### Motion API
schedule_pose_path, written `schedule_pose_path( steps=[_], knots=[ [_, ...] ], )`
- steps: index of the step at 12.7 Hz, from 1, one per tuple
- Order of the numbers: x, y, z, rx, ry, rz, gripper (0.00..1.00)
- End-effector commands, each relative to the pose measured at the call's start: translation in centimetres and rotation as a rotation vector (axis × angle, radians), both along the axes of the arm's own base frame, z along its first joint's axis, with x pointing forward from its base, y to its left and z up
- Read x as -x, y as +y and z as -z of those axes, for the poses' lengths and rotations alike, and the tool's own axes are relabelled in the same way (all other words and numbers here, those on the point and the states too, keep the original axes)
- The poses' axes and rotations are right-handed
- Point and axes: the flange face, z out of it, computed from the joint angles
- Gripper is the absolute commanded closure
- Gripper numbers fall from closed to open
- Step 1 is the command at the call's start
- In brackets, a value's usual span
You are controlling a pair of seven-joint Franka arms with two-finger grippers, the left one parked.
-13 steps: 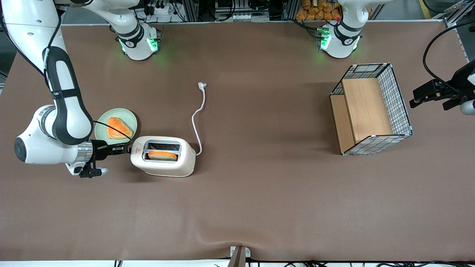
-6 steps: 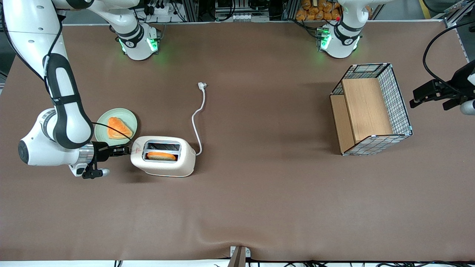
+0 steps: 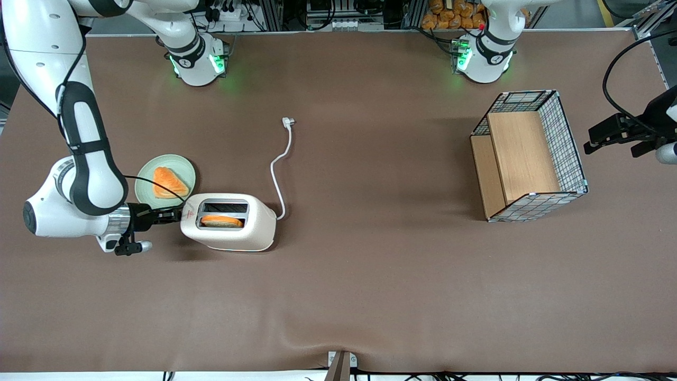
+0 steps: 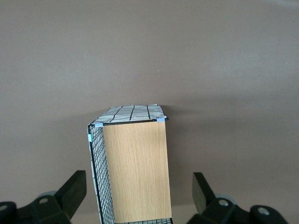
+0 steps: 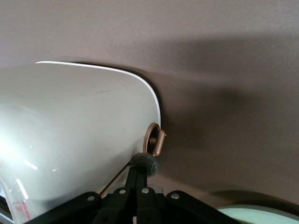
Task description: Press toaster button with right arm
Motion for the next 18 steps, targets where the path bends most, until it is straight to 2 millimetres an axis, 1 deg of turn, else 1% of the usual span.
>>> schedule_pose_path(
  steps=[1, 9, 11, 13, 14, 15, 16, 18],
  knots=[
    [-0.1, 0.0, 2.4, -0.016, -0.01, -0.008, 1.0],
    [-0.6, 0.6, 1.1, -0.015, -0.018, -0.006, 1.0],
    [-0.8, 0.8, 0.5, -0.013, -0.02, 0.001, 1.0],
    [-1.3, 1.2, -0.9, -0.002, -0.025, 0.01, 1.0],
    [-1.6, 1.7, -1.9, 0.006, -0.032, -0.001, 0.79],
    [-1.7, 2.1, -2.5, 0.009, -0.032, 0.002, 0.23],
    [-1.8, 1.9, -2.9, 0.011, -0.038, 0.005, 0.0],
    [-2.0, 1.7, -4.7, 0.038, -0.063, -0.014, 0.0]
  ],
)
